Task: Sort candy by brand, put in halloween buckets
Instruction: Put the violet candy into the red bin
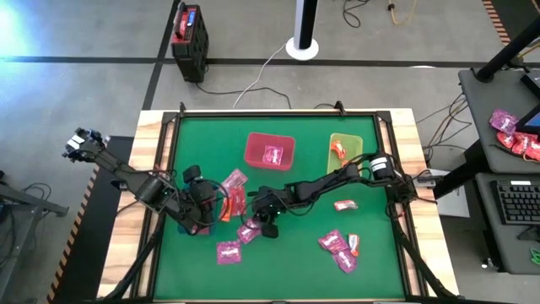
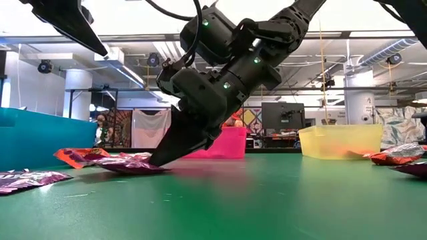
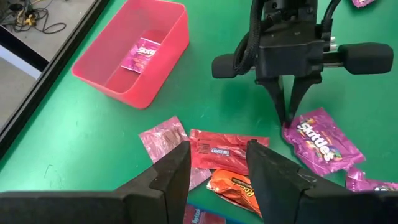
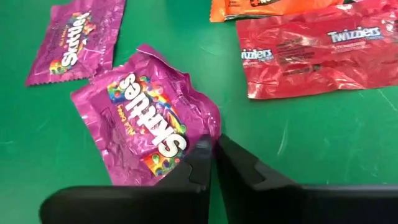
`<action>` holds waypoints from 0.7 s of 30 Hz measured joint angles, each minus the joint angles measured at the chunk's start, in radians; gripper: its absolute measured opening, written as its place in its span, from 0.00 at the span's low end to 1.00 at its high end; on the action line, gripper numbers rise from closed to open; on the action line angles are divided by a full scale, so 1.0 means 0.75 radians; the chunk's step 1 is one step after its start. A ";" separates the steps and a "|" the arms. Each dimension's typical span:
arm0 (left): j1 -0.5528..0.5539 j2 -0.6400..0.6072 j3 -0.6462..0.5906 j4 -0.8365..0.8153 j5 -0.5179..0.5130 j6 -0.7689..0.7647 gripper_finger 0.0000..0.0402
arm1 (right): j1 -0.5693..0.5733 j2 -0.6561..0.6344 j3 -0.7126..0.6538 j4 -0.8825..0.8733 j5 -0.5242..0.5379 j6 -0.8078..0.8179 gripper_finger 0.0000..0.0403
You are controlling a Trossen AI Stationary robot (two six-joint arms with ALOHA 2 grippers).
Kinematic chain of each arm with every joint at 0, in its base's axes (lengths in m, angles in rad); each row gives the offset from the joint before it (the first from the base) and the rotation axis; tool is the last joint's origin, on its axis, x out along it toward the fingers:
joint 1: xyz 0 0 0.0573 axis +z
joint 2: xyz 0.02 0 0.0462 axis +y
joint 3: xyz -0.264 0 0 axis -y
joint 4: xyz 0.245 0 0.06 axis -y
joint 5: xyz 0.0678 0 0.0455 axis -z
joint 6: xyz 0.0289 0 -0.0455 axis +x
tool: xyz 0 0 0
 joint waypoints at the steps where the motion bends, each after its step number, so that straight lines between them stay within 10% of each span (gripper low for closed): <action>1: 0.000 0.000 0.000 0.000 0.000 0.000 0.35 | 0.001 -0.005 0.000 -0.002 -0.002 0.000 0.03; 21: 0.000 0.000 -0.001 0.004 0.001 -0.003 0.35 | 0.039 -0.190 -0.003 -0.004 0.023 -0.151 0.05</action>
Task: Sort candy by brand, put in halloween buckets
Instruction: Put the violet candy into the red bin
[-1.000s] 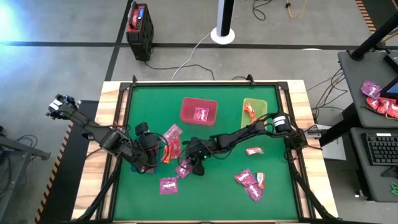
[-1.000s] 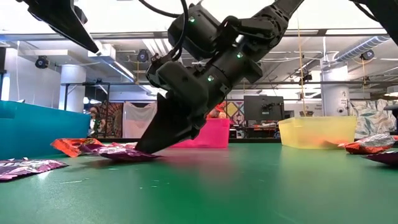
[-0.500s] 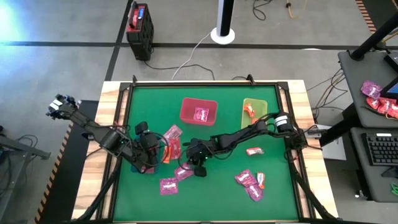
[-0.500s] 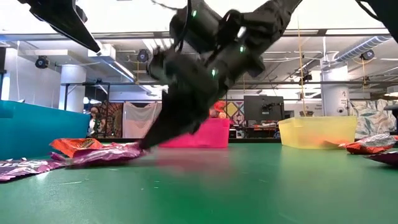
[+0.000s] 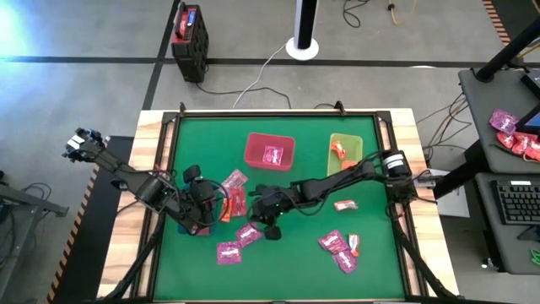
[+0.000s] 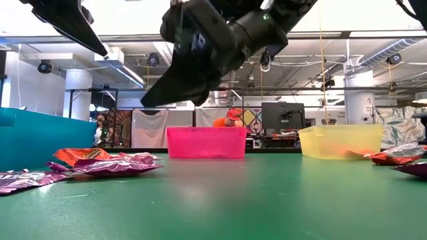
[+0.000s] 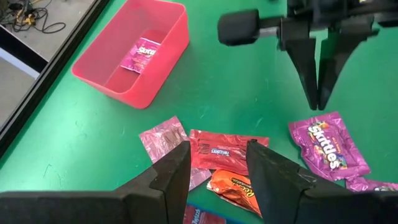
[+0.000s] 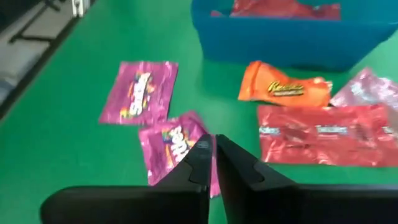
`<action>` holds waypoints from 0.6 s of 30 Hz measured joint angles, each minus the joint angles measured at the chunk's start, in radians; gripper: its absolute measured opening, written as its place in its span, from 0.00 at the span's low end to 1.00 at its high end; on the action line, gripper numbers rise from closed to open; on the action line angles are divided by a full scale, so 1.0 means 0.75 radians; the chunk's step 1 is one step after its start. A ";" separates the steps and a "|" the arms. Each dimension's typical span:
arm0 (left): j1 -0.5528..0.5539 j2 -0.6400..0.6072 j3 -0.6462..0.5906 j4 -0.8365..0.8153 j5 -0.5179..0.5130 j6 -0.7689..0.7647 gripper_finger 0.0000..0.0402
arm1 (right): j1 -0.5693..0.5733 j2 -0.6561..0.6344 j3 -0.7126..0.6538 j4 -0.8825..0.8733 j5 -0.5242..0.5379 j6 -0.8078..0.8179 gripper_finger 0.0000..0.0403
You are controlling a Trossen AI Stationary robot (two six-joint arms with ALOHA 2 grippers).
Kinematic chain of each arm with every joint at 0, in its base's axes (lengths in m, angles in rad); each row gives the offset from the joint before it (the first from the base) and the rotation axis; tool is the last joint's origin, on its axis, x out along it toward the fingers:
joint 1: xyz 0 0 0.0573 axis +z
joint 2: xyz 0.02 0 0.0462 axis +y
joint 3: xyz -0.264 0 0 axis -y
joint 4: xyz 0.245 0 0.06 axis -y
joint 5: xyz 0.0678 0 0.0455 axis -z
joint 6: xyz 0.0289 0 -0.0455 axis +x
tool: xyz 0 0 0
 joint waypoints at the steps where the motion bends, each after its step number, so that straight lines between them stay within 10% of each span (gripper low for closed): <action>1: 0.000 0.000 -0.001 0.000 0.000 0.001 0.35 | 0.005 0.009 0.000 -0.002 0.000 -0.009 0.06; 18: 0.000 0.000 -0.002 0.008 0.000 0.003 0.35 | 0.063 0.150 0.011 0.163 0.012 -0.043 0.70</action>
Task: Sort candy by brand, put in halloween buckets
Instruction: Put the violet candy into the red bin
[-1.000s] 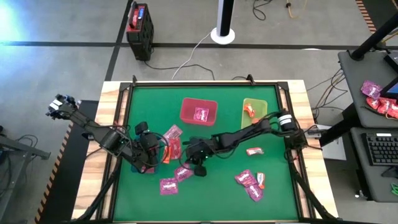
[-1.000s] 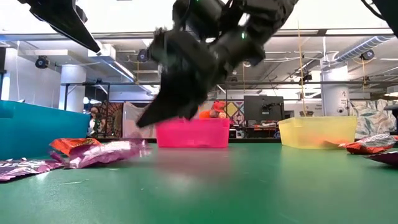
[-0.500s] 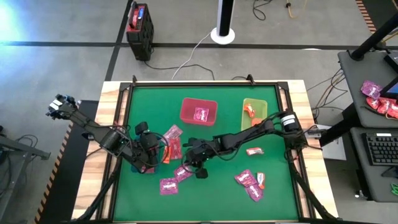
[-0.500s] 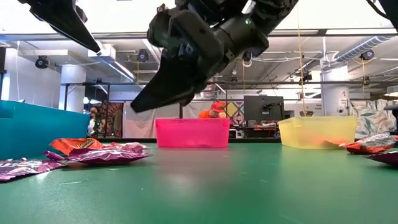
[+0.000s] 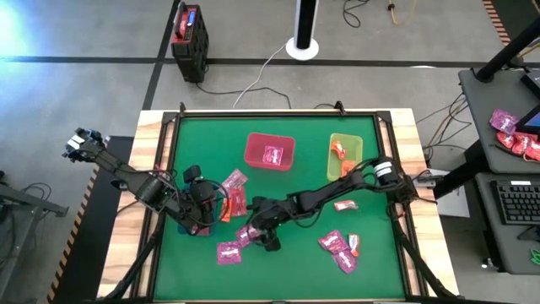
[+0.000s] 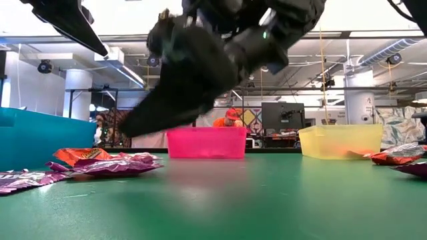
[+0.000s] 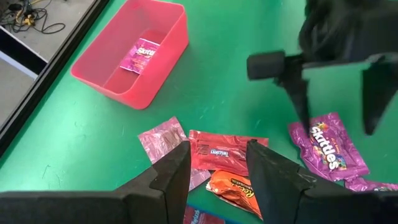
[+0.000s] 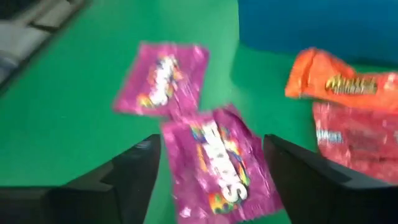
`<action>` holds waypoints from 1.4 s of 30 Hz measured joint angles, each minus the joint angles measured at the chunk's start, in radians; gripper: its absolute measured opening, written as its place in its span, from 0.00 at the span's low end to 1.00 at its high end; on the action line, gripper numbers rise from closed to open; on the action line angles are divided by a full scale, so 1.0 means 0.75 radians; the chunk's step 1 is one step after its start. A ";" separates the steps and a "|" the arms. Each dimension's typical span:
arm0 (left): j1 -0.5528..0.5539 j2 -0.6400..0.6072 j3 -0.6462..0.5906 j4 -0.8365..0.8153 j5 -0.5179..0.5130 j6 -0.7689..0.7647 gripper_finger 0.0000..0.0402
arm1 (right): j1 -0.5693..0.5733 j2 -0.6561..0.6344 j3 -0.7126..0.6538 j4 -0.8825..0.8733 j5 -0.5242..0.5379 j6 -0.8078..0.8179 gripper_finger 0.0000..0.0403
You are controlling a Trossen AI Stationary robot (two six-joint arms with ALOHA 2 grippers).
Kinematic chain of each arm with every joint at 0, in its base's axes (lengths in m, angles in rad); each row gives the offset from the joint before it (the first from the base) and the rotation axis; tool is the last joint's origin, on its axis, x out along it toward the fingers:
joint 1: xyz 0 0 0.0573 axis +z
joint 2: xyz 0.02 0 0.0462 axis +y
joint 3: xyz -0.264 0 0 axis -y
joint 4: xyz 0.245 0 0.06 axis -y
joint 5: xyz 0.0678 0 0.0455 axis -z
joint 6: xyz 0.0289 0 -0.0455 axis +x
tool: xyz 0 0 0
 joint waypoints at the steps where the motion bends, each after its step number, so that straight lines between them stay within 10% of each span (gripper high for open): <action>1: 0.000 0.000 0.000 0.001 0.000 0.000 0.35 | 0.000 0.014 0.000 0.000 0.002 -0.022 0.72; 13: 0.000 0.001 0.000 0.005 -0.003 0.006 0.35 | -0.003 0.107 0.004 0.008 0.068 -0.069 0.79; 32: 0.000 0.001 -0.005 0.004 -0.034 0.006 0.35 | -0.003 0.044 0.000 -0.102 0.059 -0.103 0.23; 42: 0.000 0.001 -0.005 0.006 -0.035 0.006 0.35 | -0.095 -0.194 0.000 -0.455 0.101 -0.161 0.16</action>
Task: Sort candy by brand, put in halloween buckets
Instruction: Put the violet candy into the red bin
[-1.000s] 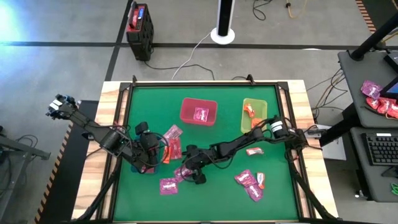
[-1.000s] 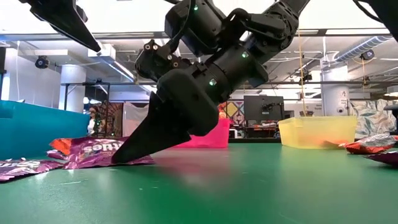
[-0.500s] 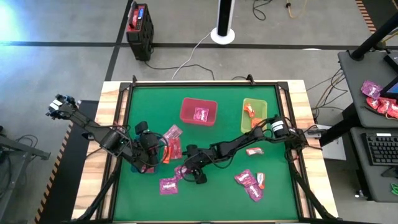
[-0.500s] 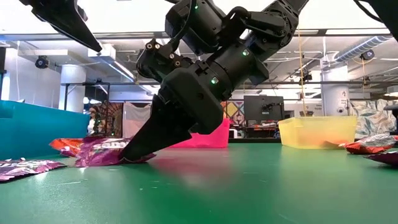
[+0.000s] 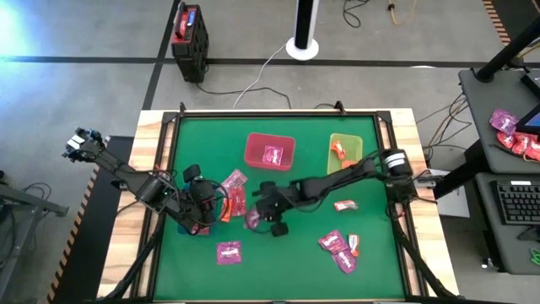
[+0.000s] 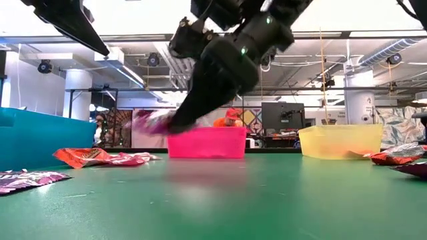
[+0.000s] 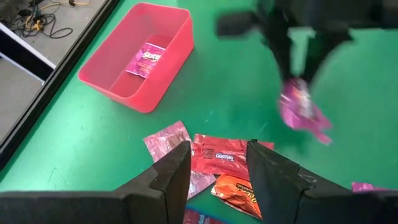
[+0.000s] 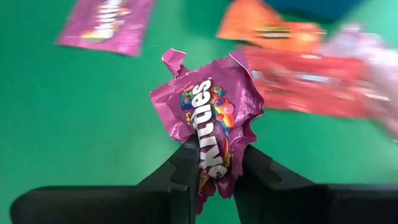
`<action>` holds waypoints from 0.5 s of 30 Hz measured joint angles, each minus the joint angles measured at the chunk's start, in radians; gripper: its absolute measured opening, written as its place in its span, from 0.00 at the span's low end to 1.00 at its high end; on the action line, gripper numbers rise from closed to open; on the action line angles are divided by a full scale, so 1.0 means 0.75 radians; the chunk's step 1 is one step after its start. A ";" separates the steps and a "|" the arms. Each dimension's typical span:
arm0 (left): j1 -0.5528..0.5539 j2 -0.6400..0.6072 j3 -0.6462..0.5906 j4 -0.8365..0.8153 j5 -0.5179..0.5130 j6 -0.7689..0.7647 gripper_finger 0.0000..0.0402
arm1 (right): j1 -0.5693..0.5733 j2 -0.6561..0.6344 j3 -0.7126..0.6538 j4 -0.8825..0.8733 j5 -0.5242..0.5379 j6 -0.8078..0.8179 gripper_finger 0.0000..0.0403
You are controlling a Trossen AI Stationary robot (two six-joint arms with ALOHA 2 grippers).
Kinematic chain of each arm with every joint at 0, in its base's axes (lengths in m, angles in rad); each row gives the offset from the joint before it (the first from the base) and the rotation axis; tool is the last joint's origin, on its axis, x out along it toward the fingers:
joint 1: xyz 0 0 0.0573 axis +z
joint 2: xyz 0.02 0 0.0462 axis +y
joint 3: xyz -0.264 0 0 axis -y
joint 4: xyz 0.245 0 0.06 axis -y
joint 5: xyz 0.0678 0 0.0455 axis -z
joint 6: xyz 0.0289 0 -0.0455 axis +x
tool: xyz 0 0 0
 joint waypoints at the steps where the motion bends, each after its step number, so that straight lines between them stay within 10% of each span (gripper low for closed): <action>1: 0.000 0.000 0.000 0.004 -0.001 0.000 0.35 | -0.017 -0.036 0.000 -0.039 0.042 -0.007 0.16; 8: 0.000 0.000 0.000 0.009 -0.001 -0.001 0.35 | -0.185 -0.239 -0.006 -0.167 0.546 -0.054 0.16; 15: 0.000 0.000 0.000 0.013 -0.001 -0.001 0.35 | -0.382 -0.249 -0.008 -0.179 0.489 0.068 0.19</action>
